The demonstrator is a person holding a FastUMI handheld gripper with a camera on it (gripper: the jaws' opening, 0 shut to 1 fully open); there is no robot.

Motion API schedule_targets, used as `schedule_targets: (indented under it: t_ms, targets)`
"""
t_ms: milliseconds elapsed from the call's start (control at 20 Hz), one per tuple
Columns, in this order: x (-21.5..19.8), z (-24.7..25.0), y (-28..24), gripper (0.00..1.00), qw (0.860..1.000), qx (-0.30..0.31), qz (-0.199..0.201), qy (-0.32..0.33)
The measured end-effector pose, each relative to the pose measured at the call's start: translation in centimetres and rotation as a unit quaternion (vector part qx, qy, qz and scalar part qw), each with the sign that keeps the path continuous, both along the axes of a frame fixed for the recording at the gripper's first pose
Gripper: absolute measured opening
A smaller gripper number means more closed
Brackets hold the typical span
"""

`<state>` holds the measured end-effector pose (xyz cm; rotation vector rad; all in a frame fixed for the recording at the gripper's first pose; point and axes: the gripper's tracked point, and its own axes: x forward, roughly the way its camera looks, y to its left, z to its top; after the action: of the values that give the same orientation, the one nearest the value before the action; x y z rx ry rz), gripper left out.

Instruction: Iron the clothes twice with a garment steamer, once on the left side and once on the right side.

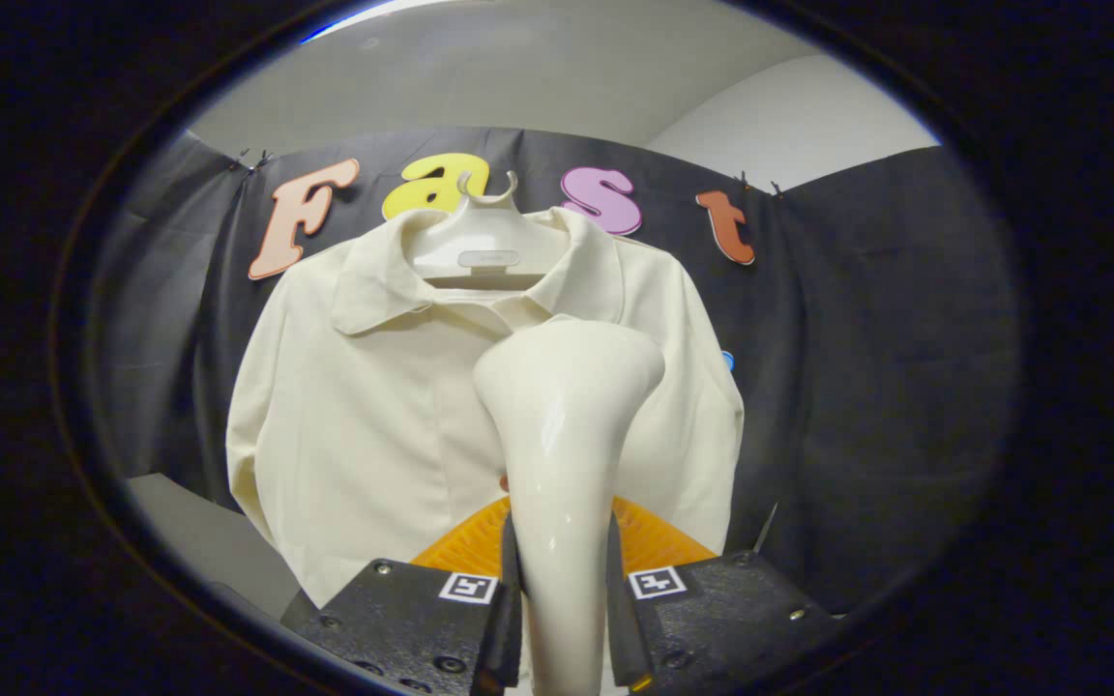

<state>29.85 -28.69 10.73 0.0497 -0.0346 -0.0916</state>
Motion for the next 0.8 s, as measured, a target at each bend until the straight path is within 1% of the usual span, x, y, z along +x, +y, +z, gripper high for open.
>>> schedule_targets:
  t_ms: [100, 300, 400, 600, 800]
  targets:
    - [0.6, 0.7, -1.0, 0.35, 1.000, 0.011, 0.003, -0.006]
    - [1.1, 0.3, -2.1, 0.35, 1.000, 0.025, 0.002, -0.014]
    - [1.4, -1.7, -2.4, 0.35, 1.000, 0.030, 0.001, 0.008]
    - [0.9, -4.1, -1.7, 0.35, 0.999, 0.049, 0.019, -0.004]
    - [0.3, -7.7, -1.5, 0.35, 0.998, 0.049, 0.022, 0.010]
